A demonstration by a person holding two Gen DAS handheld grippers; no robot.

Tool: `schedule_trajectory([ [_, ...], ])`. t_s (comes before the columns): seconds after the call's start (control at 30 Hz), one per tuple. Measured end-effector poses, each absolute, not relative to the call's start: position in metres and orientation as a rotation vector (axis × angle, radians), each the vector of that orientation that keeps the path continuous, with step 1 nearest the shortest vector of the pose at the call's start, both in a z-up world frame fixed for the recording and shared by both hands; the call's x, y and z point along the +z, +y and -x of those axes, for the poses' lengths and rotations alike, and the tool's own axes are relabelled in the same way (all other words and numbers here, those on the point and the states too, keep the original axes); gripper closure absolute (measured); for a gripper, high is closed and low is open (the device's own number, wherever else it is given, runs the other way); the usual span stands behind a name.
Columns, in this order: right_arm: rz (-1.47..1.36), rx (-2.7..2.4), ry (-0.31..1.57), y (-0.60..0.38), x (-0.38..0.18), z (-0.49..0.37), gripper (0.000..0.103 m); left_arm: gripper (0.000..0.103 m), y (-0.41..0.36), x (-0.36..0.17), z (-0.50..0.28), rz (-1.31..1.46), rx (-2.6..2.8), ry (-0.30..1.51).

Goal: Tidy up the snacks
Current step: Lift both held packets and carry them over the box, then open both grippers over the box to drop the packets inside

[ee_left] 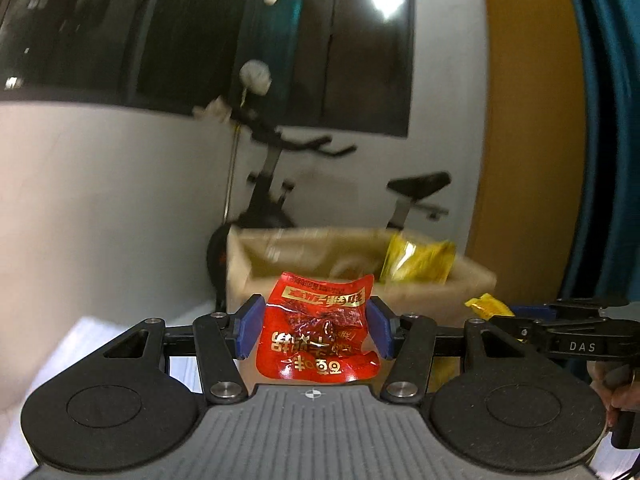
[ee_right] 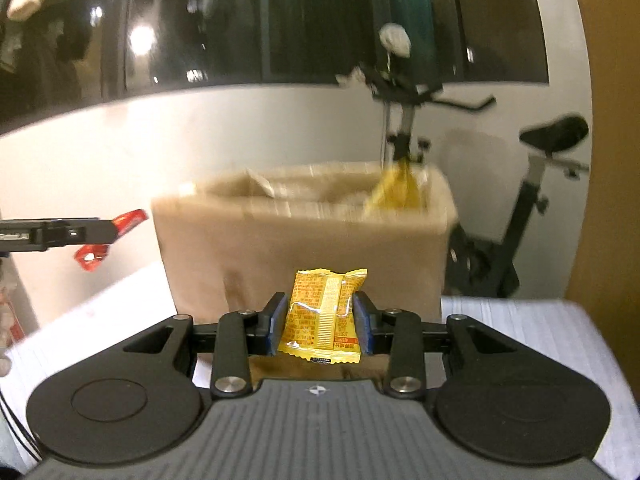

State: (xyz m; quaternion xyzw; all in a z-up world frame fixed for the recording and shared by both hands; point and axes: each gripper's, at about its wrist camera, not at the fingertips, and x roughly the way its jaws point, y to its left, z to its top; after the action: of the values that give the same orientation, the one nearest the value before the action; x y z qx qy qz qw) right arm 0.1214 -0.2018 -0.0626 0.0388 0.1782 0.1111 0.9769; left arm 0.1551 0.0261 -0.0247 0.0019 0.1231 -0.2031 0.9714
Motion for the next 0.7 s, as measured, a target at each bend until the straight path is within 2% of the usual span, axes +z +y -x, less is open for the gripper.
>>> schedule_trajectory([
  [0.27, -0.063, 0.291, 0.276, -0.194, -0.008, -0.174, 0.065, 0.045, -0.013, 0.011, -0.219, -0.024, -0.441, 0.269],
  [0.5, -0.015, 0.288, 0.369, -0.165, -0.01, -0.265, 0.065, 0.044, -0.031, 0.007, -0.283, -0.024, -0.416, 0.382],
  [0.67, -0.02, 0.269, 0.438, -0.161, -0.03, -0.292, 0.063, 0.033, -0.024, -0.005, -0.305, -0.007, -0.445, 0.469],
  [0.7, -0.026, 0.258, 0.445, -0.162, -0.034, -0.291, 0.058, 0.032, -0.024, -0.007, -0.306, -0.022, -0.434, 0.474],
])
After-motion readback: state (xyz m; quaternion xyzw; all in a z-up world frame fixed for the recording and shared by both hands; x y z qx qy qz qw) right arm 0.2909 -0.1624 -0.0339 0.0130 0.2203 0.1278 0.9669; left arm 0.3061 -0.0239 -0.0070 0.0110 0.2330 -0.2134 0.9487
